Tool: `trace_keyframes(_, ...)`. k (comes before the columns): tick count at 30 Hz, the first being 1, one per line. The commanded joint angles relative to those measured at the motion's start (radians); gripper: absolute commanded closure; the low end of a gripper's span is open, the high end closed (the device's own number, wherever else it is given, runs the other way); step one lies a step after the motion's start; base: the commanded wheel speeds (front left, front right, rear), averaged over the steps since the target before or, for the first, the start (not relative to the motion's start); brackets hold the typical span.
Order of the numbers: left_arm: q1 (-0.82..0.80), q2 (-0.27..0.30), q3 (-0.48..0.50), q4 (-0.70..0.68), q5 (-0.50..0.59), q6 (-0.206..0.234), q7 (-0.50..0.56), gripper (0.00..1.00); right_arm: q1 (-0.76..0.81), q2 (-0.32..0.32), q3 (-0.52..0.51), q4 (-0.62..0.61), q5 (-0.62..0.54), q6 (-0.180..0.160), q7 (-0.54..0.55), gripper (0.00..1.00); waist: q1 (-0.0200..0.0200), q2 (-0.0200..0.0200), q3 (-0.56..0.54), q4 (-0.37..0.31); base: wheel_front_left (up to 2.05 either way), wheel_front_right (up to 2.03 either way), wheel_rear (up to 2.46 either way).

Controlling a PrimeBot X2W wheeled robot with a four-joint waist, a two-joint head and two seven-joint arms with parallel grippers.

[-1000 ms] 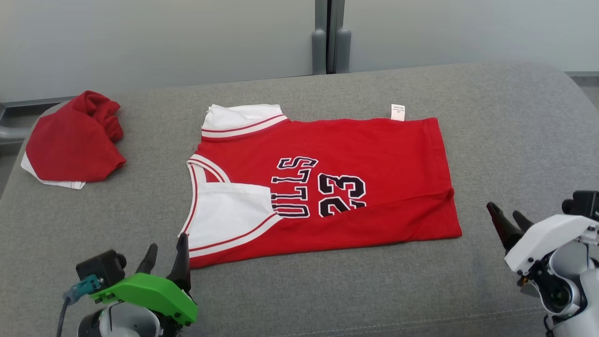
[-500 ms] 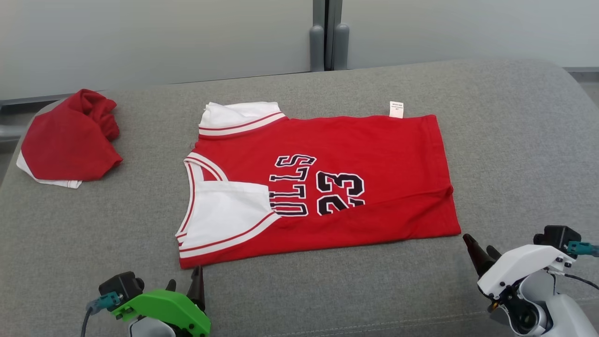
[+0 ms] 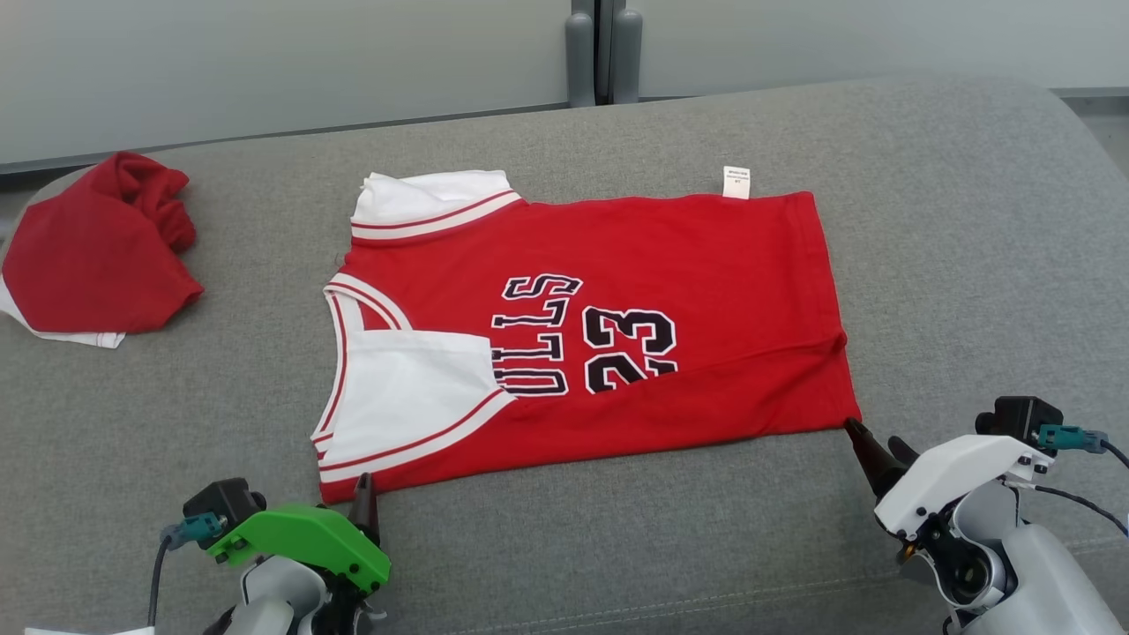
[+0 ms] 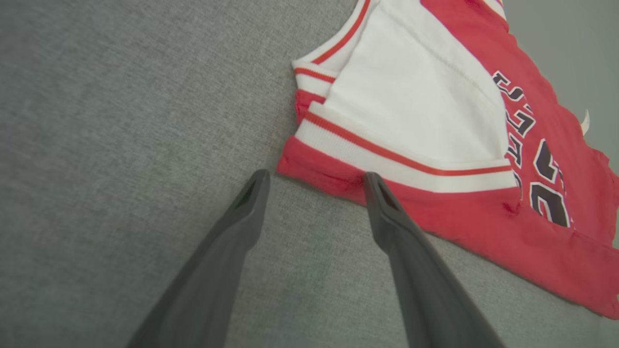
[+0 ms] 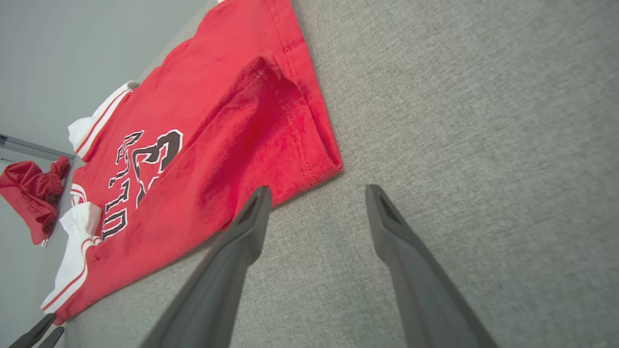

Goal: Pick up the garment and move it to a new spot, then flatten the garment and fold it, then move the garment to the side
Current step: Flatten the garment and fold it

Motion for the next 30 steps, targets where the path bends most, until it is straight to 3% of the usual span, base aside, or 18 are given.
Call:
trace_keyframes(1,-0.029,-0.003,0.005,0.024,-0.010,-0.006,0.004,0.00,-0.015,-0.006,0.011,0.004,0.011,0.000,-0.008,0.00,0.0000,0.0000,0.015,-0.010,0.00,0.00,0.00)
trace_keyframes(9,-0.082,-0.013,0.021,0.091,-0.016,-0.026,-0.012,0.00,-0.033,-0.007,0.039,0.023,0.032,0.000,-0.023,0.00,0.0000,0.0000,0.042,-0.018,0.00,0.00,0.00)
trace_keyframes(11,-0.094,-0.017,0.019,0.101,-0.016,-0.036,-0.016,0.53,-0.040,-0.005,0.047,0.031,0.038,0.000,-0.033,0.00,0.0000,0.0000,0.048,-0.018,0.00,0.00,0.00)
trace_keyframes(13,-0.102,-0.020,0.014,0.106,-0.012,-0.048,-0.018,0.76,-0.047,-0.003,0.051,0.041,0.045,0.000,-0.042,0.00,0.0000,0.0000,0.053,-0.017,0.00,0.00,0.00)
trace_keyframes(16,-0.108,-0.016,0.002,0.098,0.003,-0.062,-0.022,1.00,-0.054,0.000,0.057,0.057,0.058,0.000,-0.057,0.00,0.0000,0.0000,0.059,-0.011,0.00,0.00,0.00)
trace_keyframes(22,-0.091,0.004,-0.018,0.042,0.022,-0.080,-0.033,1.00,-0.073,0.001,0.061,0.093,0.091,0.000,-0.085,0.00,0.0000,0.0000,0.072,0.007,0.00,0.00,0.00)
trace_keyframes(30,-0.071,0.021,-0.026,-0.050,0.035,-0.053,-0.026,1.00,-0.122,0.008,0.052,0.175,0.132,0.000,-0.120,0.00,0.0000,0.0000,0.095,0.030,0.00,0.00,0.00)
